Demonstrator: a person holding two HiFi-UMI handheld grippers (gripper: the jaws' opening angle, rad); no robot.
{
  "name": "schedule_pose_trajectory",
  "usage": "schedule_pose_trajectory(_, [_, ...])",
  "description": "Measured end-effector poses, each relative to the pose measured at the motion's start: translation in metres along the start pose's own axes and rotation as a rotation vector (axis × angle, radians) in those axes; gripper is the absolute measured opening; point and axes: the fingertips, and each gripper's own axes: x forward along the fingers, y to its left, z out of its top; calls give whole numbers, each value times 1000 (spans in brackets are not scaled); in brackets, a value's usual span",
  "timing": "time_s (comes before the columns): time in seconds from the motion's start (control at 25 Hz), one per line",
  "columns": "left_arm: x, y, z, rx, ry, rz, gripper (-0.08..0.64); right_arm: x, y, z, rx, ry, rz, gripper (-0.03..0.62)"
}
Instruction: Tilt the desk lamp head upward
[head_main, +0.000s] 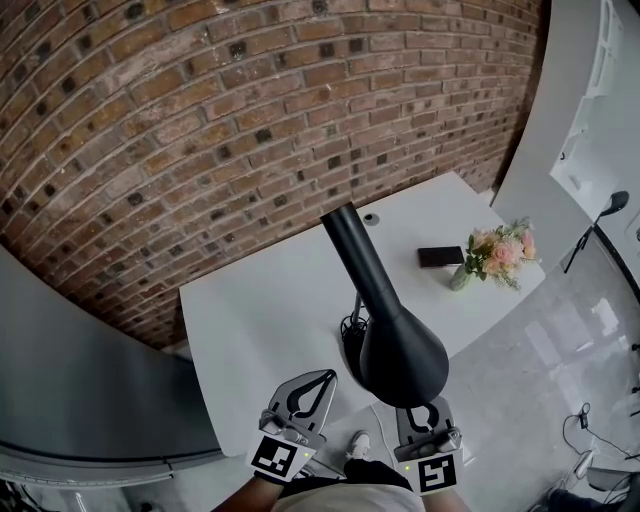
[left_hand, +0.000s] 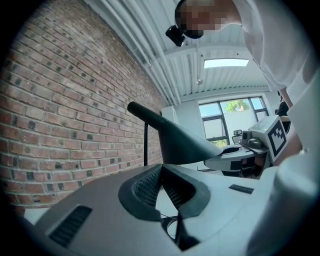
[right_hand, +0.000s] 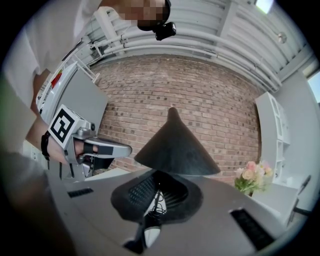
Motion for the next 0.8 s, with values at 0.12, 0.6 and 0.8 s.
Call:
schedule_pose_trajectory(0.12, [-2, -5, 1, 11, -2, -7, 8, -6, -1, 2, -6, -7, -5, 12])
schedule_pose_trajectory(0.6, [-8, -23, 14, 31, -26, -26, 8, -24, -1, 26, -19, -52, -23, 12])
schedule_pose_trajectory(0.8, [-17, -27, 20, 40, -41, -24, 8, -29, 0, 35, -38, -69, -38, 12])
